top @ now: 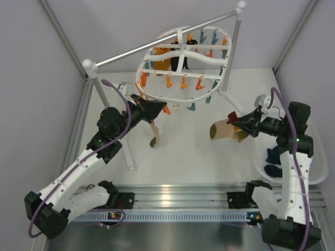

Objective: Clip the socks to the hanger
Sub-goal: Pick up the sock from the bin, then clamp the sock onto the hanger.

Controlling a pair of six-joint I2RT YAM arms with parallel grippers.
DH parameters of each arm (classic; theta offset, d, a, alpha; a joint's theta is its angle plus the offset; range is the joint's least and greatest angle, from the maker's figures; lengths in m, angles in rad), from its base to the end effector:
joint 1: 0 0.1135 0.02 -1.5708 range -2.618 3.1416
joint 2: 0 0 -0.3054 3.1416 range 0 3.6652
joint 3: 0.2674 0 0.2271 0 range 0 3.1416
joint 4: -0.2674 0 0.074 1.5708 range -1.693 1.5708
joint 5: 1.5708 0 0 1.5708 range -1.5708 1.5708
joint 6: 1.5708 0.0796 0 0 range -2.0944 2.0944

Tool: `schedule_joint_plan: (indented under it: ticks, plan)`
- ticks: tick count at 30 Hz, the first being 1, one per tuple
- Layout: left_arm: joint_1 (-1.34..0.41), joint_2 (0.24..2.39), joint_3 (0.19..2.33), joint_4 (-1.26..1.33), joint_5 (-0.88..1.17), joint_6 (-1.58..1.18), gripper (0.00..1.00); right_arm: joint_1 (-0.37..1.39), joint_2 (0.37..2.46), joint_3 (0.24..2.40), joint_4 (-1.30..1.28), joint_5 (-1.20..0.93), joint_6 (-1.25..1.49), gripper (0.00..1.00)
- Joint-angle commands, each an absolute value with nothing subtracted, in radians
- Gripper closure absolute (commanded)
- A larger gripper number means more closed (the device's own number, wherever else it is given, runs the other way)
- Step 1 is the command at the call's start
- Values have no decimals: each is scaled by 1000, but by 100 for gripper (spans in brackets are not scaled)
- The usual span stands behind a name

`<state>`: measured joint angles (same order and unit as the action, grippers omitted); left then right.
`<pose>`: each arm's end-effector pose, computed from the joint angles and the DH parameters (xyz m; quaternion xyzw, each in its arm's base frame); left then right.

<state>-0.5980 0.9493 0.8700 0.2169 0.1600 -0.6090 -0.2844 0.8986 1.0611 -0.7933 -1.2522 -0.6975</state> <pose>0.1717 -0.1323 0.4252 0.0567 0.6550 -0.4698 0.5891 0.1327 0.0400 0.3888 -0.4079 0.6527 0.2877 0.5700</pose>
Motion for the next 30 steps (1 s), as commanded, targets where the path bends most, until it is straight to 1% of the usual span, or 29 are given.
schedule_joint_plan:
  ticks: [1, 2, 3, 5, 6, 7, 8, 9, 14, 15, 18, 23, 30]
  plan:
    - [-594, 959, 907, 245, 166, -632, 100, -100, 775, 890, -212, -1119, -173, 100]
    - [-594, 965, 908, 247, 166, -638, 100, -40, 759, 861, -209, -1071, -185, 100]
    - [-594, 966, 910, 247, 166, -640, 100, 86, 755, 847, -196, -970, -178, 100]
    - [-594, 971, 914, 247, 167, -646, 100, 179, 739, 799, -95, -890, -132, 100]
    - [-594, 976, 916, 245, 170, -647, 100, 266, 735, 779, -51, -806, -115, 100]
    - [-594, 977, 916, 247, 172, -653, 100, 311, 735, 755, 24, -769, -114, 100]
    - [-594, 979, 916, 247, 172, -657, 100, 352, 744, 750, 43, -738, -120, 100]
    - [-594, 979, 916, 250, 170, -658, 100, 436, 752, 749, 60, -662, -126, 100]
    - [-594, 985, 914, 256, 181, -676, 100, 613, 836, 735, 182, -493, -152, 100]
    - [-594, 986, 914, 256, 187, -676, 100, 671, 851, 736, 198, -400, -162, 100]
    - [-594, 983, 896, 273, 195, -695, 100, 731, 917, 742, 276, -310, -141, 100]
    - [-594, 985, 894, 275, 207, -707, 100, 776, 1000, 773, 345, -278, -72, 100]
    - [-594, 977, 888, 273, 204, -710, 100, 799, 1048, 802, 382, -246, -15, 100]
